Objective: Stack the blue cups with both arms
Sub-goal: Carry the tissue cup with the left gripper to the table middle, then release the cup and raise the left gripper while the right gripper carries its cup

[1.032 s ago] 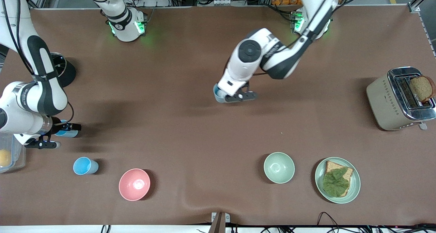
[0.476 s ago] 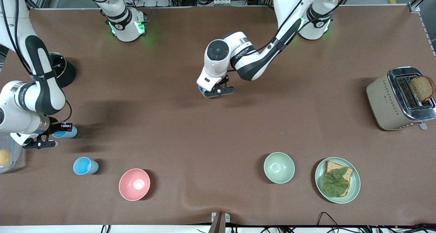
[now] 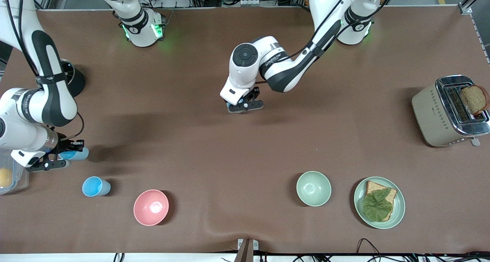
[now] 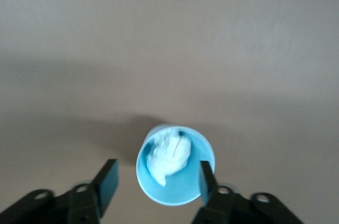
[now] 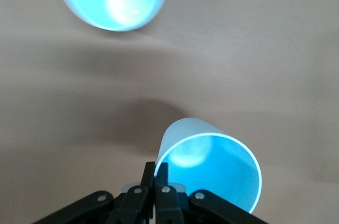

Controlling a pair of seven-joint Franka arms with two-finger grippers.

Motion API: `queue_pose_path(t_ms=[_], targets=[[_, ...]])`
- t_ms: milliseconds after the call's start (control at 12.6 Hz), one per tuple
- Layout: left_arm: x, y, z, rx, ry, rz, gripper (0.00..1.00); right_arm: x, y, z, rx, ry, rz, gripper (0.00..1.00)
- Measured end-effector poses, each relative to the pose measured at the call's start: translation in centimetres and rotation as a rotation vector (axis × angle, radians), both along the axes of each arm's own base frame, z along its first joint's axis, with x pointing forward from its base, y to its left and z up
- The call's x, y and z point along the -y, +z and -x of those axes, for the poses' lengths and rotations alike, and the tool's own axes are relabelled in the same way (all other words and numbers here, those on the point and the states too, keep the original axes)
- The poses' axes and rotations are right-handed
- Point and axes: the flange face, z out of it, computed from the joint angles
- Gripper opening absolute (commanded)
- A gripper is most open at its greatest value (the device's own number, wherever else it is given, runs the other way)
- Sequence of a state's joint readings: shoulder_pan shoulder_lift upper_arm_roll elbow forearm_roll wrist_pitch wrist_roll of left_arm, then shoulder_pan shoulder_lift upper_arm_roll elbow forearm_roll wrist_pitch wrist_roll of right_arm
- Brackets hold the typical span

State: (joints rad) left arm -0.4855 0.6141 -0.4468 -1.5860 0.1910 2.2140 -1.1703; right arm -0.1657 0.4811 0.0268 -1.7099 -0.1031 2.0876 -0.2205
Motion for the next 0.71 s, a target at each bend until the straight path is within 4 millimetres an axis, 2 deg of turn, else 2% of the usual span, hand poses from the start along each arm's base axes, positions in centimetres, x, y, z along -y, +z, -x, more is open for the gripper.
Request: queue_pose_path(t_ms=[159,317,397,556,714], targets=[[-4.2,6.3,-4.5,0.064,0.052,0.003,1.0,-6.0,3.5,-0.5,-0.072,-0.055,0.019,0.0],[-10.0,12.7,-8.5,0.14,0.045,0.0,1.0,-14.1,6.6,-0.5,-0.079,-0.097,0.022,0.0],[-12.6,14.9,-9.8,0.163,0.037,-0.012,1.0,-18.4,7.8,0.0,-0.073,-0.127,-0.025,0.0],[-16.7,17.6,-11.0,0.171,0.014,-0.053,1.0,-25.4,9.6,1.7,-0.081,-0.156,-0.079,0.0],[-20.7,20.3,-11.5,0.165,-0.031,-0.104,1.0,-32.4,9.8,4.7,-0.09,-0.15,-0.071,0.0]])
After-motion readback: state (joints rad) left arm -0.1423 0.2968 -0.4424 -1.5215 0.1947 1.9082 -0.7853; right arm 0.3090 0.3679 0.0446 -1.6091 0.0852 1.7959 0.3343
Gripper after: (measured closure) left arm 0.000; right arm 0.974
